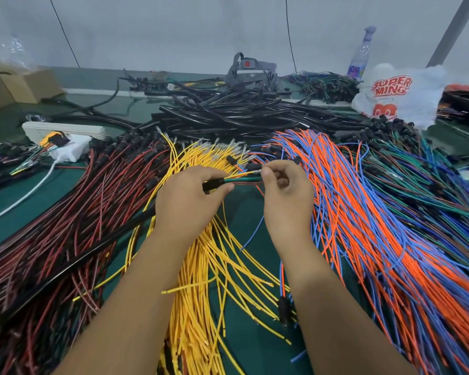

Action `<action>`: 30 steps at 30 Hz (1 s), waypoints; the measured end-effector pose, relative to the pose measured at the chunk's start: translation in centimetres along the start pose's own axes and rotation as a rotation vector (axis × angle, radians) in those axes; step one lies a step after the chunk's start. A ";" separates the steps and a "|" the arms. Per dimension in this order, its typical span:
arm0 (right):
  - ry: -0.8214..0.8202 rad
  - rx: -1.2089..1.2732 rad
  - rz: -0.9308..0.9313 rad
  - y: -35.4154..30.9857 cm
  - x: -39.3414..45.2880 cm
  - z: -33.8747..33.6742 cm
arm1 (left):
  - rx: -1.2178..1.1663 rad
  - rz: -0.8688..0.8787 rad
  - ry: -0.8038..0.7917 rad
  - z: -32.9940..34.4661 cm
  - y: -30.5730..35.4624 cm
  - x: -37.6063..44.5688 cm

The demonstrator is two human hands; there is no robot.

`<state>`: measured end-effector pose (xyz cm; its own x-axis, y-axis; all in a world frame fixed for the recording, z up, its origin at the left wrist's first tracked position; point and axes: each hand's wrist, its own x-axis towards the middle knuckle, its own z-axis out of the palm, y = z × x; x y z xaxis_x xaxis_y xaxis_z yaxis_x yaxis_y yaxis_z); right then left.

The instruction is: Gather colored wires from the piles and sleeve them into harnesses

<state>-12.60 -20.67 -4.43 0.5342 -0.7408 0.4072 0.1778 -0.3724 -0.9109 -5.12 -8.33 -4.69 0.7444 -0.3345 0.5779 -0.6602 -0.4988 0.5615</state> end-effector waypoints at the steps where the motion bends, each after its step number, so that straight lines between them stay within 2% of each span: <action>1: 0.004 -0.009 -0.012 0.0 0.0 0.0 | 0.000 0.008 -0.014 0.0 0.0 0.0; 6: -0.055 -0.110 -0.092 0.0 -0.1 0.0 | -0.019 0.047 -0.053 0.0 0.0 -0.1; 10: 0.101 -0.217 -0.202 -0.2 -0.3 -0.1 | -0.128 0.000 -0.158 0.2 -0.3 0.0; 14: 0.189 -0.023 -0.113 -0.4 -0.4 -0.5 | -0.324 -0.143 -0.110 0.0 -0.7 0.5; 17: 0.063 0.181 0.039 -0.5 -0.3 -0.4 | -0.413 -0.206 -0.117 -0.3 -0.7 0.9; 21: -0.178 0.453 0.219 -0.4 0.2 0.2 | -0.466 -0.176 -0.196 -0.7 -0.5 0.6; 26: -0.251 0.516 0.261 0.0 0.2 0.6 | -0.346 -0.102 -0.275 -0.4 0.0 0.0; 30: -0.335 0.438 0.225 0.3 -0.1 0.7 | -0.257 -0.036 -0.274 -0.3 0.0 -0.4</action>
<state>-12.02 -20.28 -4.83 0.8173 -0.5317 0.2221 0.3161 0.0914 -0.9443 -5.42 -7.96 -4.72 0.7438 -0.5391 0.3951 -0.6111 -0.3091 0.7287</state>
